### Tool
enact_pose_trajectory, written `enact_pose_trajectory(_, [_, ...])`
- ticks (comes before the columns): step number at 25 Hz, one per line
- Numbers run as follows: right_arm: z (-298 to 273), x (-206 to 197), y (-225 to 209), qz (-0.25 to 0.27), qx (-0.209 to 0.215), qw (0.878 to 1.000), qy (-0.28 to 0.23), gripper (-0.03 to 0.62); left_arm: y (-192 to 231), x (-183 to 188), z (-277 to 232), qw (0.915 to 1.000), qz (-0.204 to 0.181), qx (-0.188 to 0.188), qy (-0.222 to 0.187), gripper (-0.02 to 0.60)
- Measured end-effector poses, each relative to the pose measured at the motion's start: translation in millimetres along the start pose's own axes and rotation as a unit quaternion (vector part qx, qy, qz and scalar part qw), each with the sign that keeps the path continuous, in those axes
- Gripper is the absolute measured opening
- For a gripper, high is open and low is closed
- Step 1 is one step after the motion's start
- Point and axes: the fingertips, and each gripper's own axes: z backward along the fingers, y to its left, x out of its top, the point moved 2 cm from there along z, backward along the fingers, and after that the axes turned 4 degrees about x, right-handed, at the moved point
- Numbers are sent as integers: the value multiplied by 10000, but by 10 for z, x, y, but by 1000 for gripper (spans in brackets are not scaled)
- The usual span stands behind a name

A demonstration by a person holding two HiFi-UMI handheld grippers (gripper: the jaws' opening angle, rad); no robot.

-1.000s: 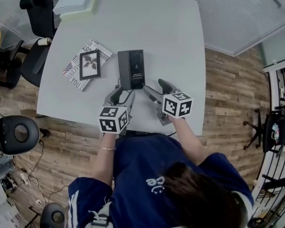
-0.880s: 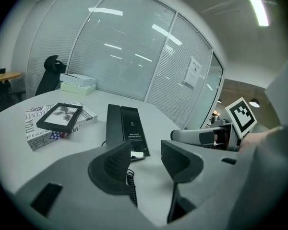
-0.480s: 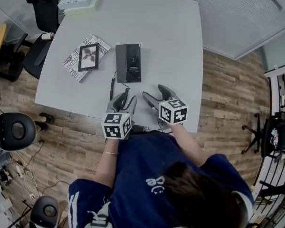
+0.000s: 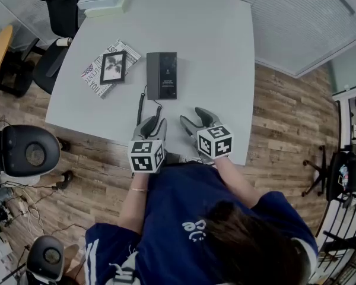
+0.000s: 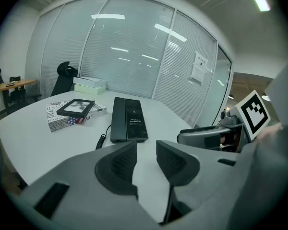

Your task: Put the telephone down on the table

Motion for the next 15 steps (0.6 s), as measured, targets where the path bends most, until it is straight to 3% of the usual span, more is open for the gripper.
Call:
enact_pose_trajectory(3, [-6, 14, 51, 123, 47, 9999, 17, 237, 53, 12, 40, 9998, 129, 128, -83, 56])
enact_pose_trajectory(9, [-26, -17, 125, 280, 267, 9991, 180, 174, 15, -3, 51, 9998, 147, 86, -105, 21])
enact_pose_trajectory(15, [-15, -10, 86, 307, 141, 9994, 120, 44, -53, 4, 28, 9999, 40, -6, -145, 6])
